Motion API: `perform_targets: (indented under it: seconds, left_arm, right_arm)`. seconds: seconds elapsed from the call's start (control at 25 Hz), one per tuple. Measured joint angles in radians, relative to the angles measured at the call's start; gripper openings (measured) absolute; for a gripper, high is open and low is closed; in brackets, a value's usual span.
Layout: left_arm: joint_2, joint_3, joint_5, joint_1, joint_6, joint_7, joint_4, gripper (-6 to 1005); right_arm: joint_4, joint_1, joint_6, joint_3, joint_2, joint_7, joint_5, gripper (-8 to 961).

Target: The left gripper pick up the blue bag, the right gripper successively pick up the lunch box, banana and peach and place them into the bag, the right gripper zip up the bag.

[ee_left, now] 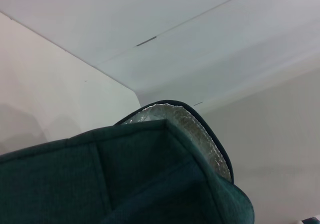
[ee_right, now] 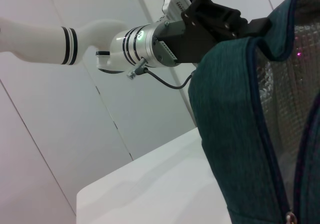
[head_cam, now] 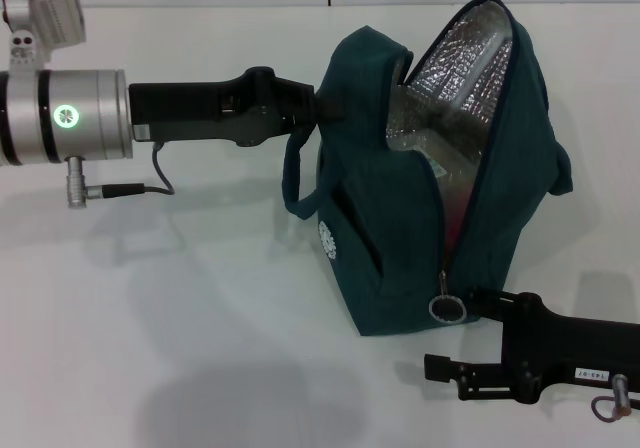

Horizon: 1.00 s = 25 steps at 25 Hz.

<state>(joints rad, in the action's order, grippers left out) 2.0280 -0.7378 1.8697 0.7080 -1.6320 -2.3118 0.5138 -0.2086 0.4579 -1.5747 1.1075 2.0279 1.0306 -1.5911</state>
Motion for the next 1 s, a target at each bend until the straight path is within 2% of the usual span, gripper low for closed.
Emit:
perform_targets:
  seconds: [0.36,0.56,0.8,1.0]
  left_arm:
    - [0.000,0.000,0.000,-0.002,0.000,0.000,0.000,48]
    - [0.000,0.000,0.000,-0.003,0.000,0.006,0.000,49]
    - [0.000,0.000,-0.001,-0.004,0.001,0.008,0.000,49]
    - [0.000,0.000,-0.002,-0.004,0.002,0.009,0.000,50]
  right_arm:
    - [0.000,-0.014,0.005,-0.003,0.000,0.006,0.017,740]
    - [0.000,-0.017,0.019,-0.003,-0.001,0.007,0.024,496]
    - [0.000,-0.014,0.041,-0.003,0.000,0.025,0.025,259]
    - [0.000,-0.007,0.055,-0.003,0.000,0.041,0.025,203]
